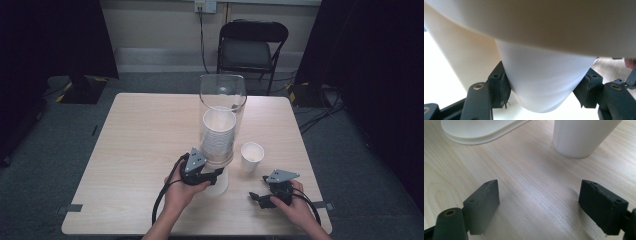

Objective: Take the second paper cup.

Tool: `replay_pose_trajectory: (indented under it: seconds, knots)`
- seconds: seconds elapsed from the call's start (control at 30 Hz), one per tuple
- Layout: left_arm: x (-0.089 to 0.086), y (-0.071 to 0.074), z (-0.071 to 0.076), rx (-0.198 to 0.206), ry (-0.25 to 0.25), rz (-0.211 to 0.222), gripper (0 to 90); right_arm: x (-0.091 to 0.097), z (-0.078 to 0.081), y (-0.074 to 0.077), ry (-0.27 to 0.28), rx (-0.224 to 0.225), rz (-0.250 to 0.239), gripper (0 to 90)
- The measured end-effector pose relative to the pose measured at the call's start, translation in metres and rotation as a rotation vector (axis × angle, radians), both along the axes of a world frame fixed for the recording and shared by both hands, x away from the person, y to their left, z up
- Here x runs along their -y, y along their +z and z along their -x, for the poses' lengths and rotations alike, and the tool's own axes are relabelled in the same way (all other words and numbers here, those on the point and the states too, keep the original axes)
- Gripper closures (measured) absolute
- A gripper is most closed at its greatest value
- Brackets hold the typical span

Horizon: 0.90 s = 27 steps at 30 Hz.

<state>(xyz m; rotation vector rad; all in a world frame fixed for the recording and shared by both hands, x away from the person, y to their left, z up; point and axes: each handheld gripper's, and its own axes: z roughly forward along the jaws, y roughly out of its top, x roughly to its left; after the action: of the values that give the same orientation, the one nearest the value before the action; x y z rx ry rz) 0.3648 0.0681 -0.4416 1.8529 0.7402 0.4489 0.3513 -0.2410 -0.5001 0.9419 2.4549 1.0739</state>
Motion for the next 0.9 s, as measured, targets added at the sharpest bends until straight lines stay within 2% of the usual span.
replay_pose_trajectory:
  seconds: [0.03, 0.07, 0.1, 0.13, 0.17, 0.2, 0.27, 0.33, 0.4, 0.47, 0.63, 0.73, 0.83, 0.9]
  knots:
    - [0.000, -0.009, 0.000, -0.066, 0.012, -0.125, 38.9, 0.000, 0.000, 0.000, -0.002, 0.000, 0.002, 16.6]
    - [0.001, -0.036, 0.005, -0.173, -0.014, -0.298, 39.5, 0.000, 0.000, 0.000, 0.000, -0.001, 0.000, 16.5]
    - [-0.003, -0.048, 0.008, -0.162, 0.011, -0.153, 38.3, 0.000, 0.000, 0.000, 0.000, 0.001, 0.000, 16.5]
    - [-0.001, -0.048, 0.011, -0.146, 0.000, -0.127, 38.1, 0.000, 0.000, 0.000, 0.001, 0.000, -0.001, 16.6]
    - [0.001, -0.043, 0.014, -0.031, -0.026, -0.117, 37.7, 0.000, 0.000, 0.000, 0.000, 0.000, 0.000, 16.5]
    - [0.003, -0.037, 0.014, -0.080, -0.039, -0.129, 37.6, 0.000, 0.000, 0.000, 0.000, 0.000, 0.000, 16.4]
    - [0.004, -0.030, 0.013, -0.093, -0.075, -0.178, 37.2, -0.001, -0.001, 0.000, 0.001, 0.000, -0.001, 16.4]
    - [-0.005, -0.029, 0.014, -0.135, -0.080, -0.163, 36.9, -0.001, -0.001, 0.000, 0.001, 0.001, 0.000, 16.4]
    - [-0.012, -0.031, 0.015, -0.152, -0.063, -0.129, 36.6, -0.001, -0.001, 0.000, 0.001, -0.001, -0.001, 16.3]
    - [-0.018, -0.034, 0.018, -0.149, -0.069, -0.140, 36.2, 0.000, -0.001, 0.000, 0.007, -0.001, -0.002, 16.3]
    - [-0.029, -0.037, 0.023, -0.137, -0.063, -0.131, 34.6, -0.001, -0.001, 0.000, 0.007, -0.002, -0.001, 16.3]
    - [-0.038, -0.040, 0.022, -0.130, -0.054, -0.150, 33.8, -0.001, -0.001, 0.000, 0.008, -0.001, -0.001, 16.3]
    - [-0.046, -0.044, 0.023, -0.132, -0.050, -0.193, 33.4, 0.000, -0.001, 0.000, 0.009, -0.001, -0.001, 16.3]
    - [-0.053, -0.047, 0.022, -0.120, -0.024, -0.205, 33.0, 0.000, -0.001, 0.000, 0.008, -0.001, -0.001, 16.3]
